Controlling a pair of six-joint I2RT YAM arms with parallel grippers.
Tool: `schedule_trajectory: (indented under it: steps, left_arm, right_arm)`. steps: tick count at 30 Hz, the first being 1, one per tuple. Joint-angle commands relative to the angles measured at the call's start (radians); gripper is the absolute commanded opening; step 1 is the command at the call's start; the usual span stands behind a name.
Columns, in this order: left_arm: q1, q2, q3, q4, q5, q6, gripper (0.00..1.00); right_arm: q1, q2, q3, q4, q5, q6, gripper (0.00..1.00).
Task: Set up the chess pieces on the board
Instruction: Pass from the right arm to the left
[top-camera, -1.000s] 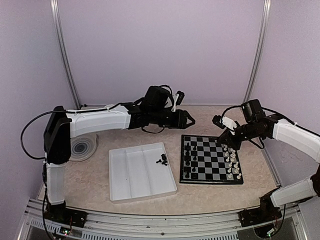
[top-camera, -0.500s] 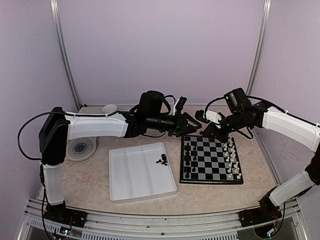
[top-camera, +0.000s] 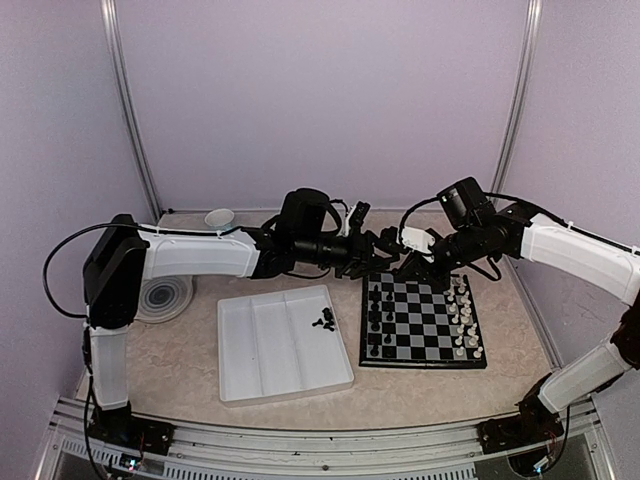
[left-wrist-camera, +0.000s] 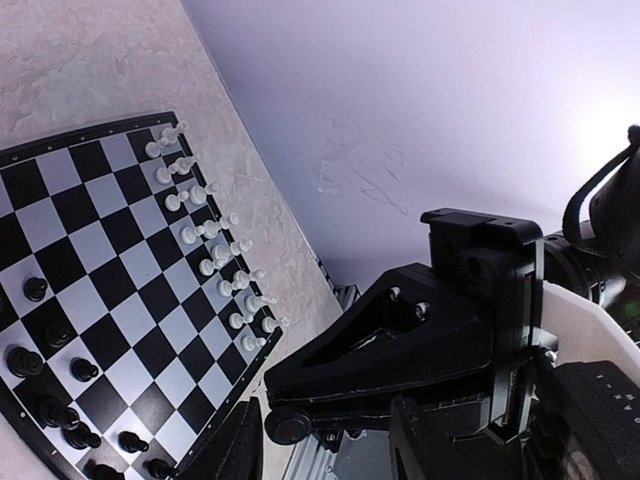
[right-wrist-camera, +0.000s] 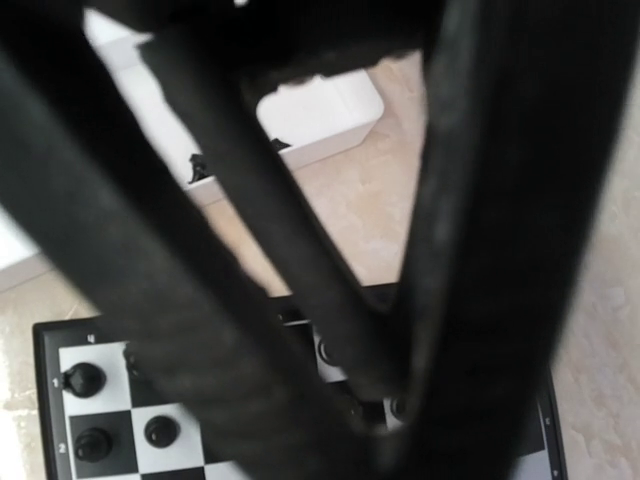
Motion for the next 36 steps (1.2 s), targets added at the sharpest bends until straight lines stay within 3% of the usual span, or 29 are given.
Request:
schedule_trajectory:
  steps: [1, 26, 31, 34, 36]
  left_arm:
    - [-0.002, 0.030, 0.023, -0.019, -0.005, -0.003, 0.44]
    - [-0.012, 0.085, 0.027, 0.042, 0.049, -0.039, 0.23]
    - [0.010, 0.055, -0.033, 0.158, 0.063, -0.061, 0.18]
    - [0.020, 0.016, -0.082, 0.245, 0.058, -0.057, 0.16]
    - [0.021, -0.006, -0.107, 0.293, 0.049, -0.039, 0.15]
  right_arm:
    - [0.016, -0.014, 0.034, -0.017, 0.012, 0.004, 0.08]
    - [0.029, -0.016, 0.026, 0.007, 0.034, 0.012, 0.09]
    - [-0.006, -0.052, 0.030, 0.011, -0.007, 0.059, 0.26]
    - [-0.146, -0.093, 0.039, 0.013, -0.182, 0.111, 0.38]
    - [-0.238, -0.112, 0.029, 0.031, -0.332, 0.170, 0.41]
